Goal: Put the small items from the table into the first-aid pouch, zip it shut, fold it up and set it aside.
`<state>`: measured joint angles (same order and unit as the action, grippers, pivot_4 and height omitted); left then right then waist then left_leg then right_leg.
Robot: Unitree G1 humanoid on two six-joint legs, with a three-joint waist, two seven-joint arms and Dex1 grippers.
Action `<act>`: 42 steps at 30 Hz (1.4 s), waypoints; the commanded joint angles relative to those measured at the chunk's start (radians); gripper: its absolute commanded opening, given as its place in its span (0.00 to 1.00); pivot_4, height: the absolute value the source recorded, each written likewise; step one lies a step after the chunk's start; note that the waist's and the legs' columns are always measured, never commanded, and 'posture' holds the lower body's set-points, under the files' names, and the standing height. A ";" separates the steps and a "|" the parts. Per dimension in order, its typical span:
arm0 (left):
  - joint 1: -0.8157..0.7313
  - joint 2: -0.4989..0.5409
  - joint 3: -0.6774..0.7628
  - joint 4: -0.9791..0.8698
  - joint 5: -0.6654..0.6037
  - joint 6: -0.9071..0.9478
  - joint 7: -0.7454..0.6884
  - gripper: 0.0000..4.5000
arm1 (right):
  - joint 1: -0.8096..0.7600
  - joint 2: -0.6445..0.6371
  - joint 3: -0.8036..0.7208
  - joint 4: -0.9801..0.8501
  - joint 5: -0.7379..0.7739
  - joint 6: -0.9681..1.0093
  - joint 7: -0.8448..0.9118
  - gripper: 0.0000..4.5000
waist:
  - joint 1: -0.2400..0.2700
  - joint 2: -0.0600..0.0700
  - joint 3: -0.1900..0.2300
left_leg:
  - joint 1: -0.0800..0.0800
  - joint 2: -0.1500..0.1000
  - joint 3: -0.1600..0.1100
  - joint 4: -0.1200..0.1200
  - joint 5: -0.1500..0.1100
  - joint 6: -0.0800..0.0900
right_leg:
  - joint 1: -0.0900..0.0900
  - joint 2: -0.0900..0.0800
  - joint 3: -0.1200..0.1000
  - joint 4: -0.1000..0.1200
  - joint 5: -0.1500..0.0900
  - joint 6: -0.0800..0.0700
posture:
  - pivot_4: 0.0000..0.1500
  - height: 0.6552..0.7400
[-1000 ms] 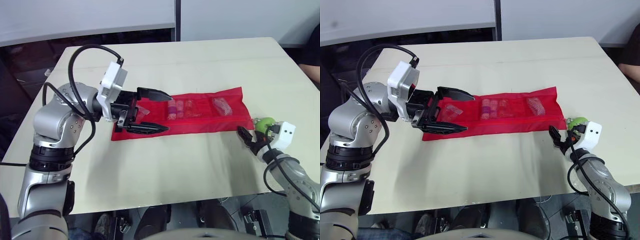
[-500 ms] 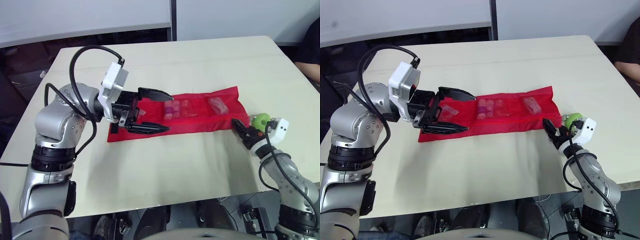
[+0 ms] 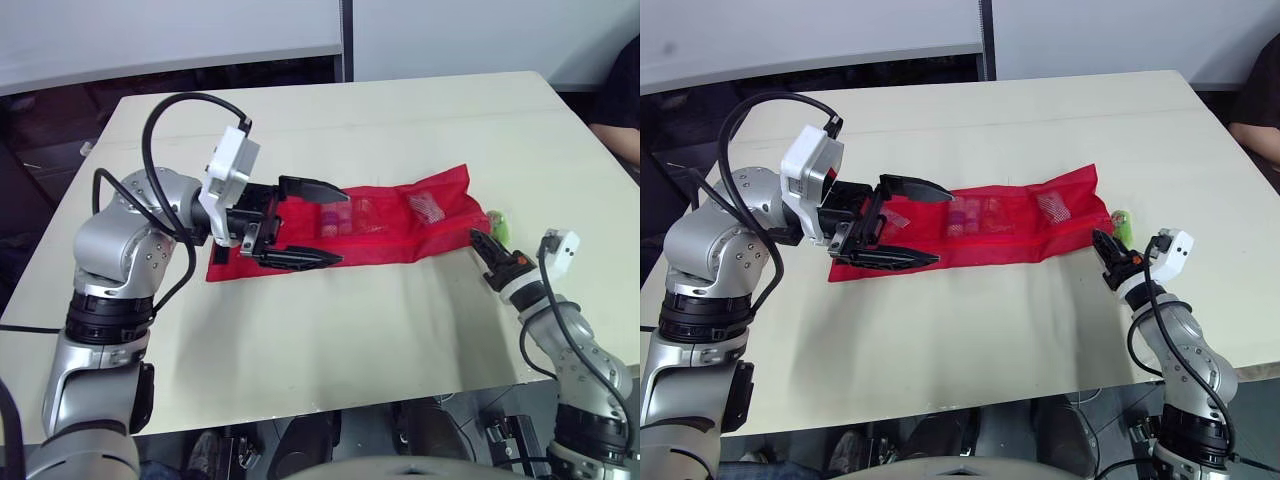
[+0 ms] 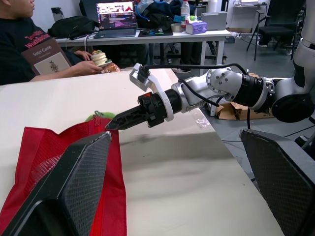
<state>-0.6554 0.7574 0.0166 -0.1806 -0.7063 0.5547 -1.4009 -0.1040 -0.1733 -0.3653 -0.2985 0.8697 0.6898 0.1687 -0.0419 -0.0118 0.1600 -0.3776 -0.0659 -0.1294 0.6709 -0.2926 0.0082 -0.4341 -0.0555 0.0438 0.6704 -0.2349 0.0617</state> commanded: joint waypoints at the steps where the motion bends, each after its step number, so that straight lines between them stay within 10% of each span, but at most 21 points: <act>1: -0.016 0.007 -0.001 0.004 0.013 -0.025 -0.015 1.00 | 0.005 -0.024 -0.027 -0.029 0.016 -0.032 0.020 0.00 | 0.001 0.000 0.000 | 0.000 0.000 0.000 0.000 0.000 0.000 | 0.000 0.000 0.000 0.000 0.000 0.000 | 1.00 0.96; 16: -0.031 0.008 -0.002 0.050 0.036 -0.061 -0.018 1.00 | 0.187 -0.406 -0.215 -0.265 0.158 -0.017 0.277 0.00 | 0.000 0.003 0.002 | 0.000 0.000 0.001 0.000 -0.002 0.003 | 0.001 0.000 0.000 -0.001 0.000 0.000 | 1.00 0.96; 23: -0.054 0.006 -0.010 0.089 0.066 -0.088 -0.034 1.00 | 0.039 -0.680 0.090 -0.360 -0.031 0.027 0.379 0.00 | 0.002 0.003 0.002 | 0.000 0.001 0.001 0.002 0.000 0.001 | 0.001 0.001 -0.001 -0.001 0.000 0.000 | 1.00 0.96; 36: -0.039 0.010 0.000 0.059 0.064 -0.079 -0.014 1.00 | -0.325 -0.781 0.724 -0.279 -0.591 -0.046 0.523 0.00 | 0.010 0.001 0.003 | -0.005 -0.001 -0.003 0.003 0.000 0.000 | 0.001 -0.001 -0.005 -0.008 0.001 0.001 | 1.00 0.96; 42: -0.025 0.015 0.008 0.056 0.063 -0.076 -0.001 1.00 | -0.288 -0.734 0.617 -0.331 -0.520 -0.013 0.561 0.47 | 0.011 0.001 0.003 | -0.005 0.000 -0.003 0.003 0.000 0.000 | 0.001 -0.001 -0.005 -0.007 0.002 0.000 | 1.00 0.96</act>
<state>-0.6799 0.7579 -0.0076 -0.0975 -0.6312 0.4781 -1.4094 -0.4041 -0.9168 0.3259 -0.5749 0.3009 0.6698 0.7096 -0.0305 -0.0108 0.1632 -0.3824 -0.0659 -0.1323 0.6742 -0.2928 0.0083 -0.4330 -0.0566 0.0390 0.6634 -0.2332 0.0616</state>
